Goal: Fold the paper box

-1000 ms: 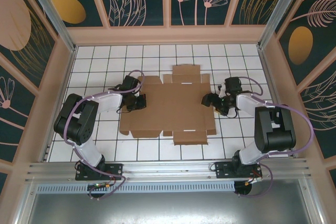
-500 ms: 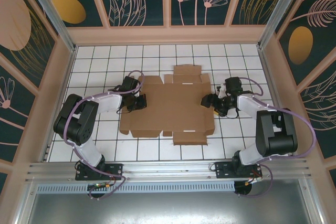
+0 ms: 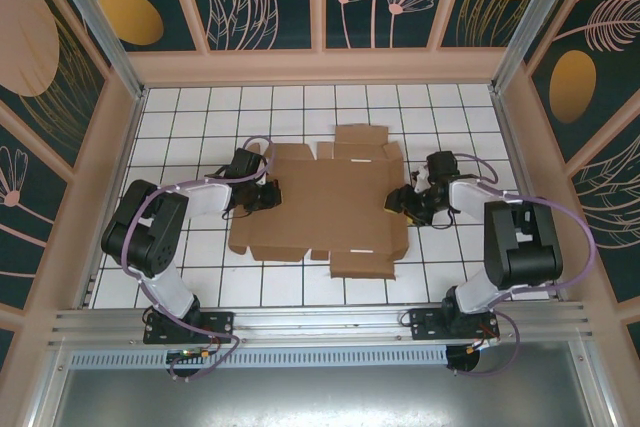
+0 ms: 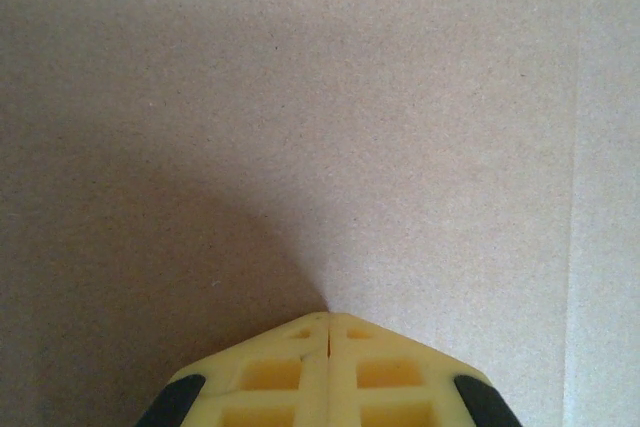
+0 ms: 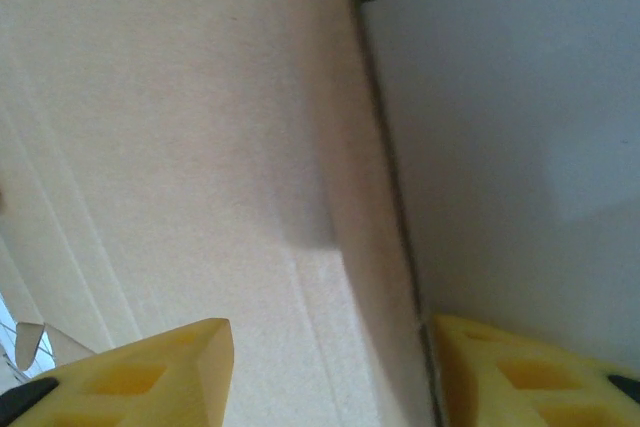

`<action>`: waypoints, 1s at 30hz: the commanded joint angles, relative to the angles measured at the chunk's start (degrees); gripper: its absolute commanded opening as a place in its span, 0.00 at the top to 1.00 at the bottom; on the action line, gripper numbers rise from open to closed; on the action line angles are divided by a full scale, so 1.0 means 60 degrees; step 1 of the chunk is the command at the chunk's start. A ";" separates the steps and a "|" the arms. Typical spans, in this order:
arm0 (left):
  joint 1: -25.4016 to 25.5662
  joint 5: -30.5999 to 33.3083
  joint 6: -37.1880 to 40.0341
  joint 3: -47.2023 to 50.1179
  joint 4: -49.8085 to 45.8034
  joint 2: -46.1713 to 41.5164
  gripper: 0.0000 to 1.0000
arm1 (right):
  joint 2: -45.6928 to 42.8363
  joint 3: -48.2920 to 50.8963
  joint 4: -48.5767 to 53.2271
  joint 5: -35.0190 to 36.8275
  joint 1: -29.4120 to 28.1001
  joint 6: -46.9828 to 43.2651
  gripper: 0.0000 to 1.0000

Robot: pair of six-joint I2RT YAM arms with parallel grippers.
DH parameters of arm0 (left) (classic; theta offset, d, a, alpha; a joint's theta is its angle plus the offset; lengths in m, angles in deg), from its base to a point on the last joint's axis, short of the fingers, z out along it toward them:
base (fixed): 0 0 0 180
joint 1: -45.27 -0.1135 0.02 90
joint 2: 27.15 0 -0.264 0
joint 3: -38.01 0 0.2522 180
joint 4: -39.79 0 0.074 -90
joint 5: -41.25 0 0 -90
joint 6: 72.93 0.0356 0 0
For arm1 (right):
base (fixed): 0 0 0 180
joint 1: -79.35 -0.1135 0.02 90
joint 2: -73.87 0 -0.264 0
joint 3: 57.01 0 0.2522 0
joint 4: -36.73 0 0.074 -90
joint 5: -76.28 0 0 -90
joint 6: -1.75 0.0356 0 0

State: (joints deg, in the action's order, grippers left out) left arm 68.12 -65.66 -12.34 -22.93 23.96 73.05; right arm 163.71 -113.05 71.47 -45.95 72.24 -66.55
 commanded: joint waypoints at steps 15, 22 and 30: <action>0.0084 0.0121 -0.0047 0.0846 -0.1324 0.1153 0.98 | 0.0715 0.0340 -0.1367 -0.0465 -0.0294 0.0280 0.60; 0.0073 0.0108 -0.0028 0.0802 -0.1327 0.1132 0.98 | -0.0394 0.0313 -0.1338 -0.0366 -0.0272 0.0148 0.76; 0.0073 -0.0046 -0.0031 0.0826 -0.1259 0.1125 0.98 | -0.0720 -0.0229 -0.0378 0.0718 -0.0250 -0.0414 0.93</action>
State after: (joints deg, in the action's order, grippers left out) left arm 67.86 -68.13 -12.52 -22.40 27.76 73.99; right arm 162.22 -111.61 68.52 -42.41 71.82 -68.22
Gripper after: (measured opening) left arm 0.050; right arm 0.084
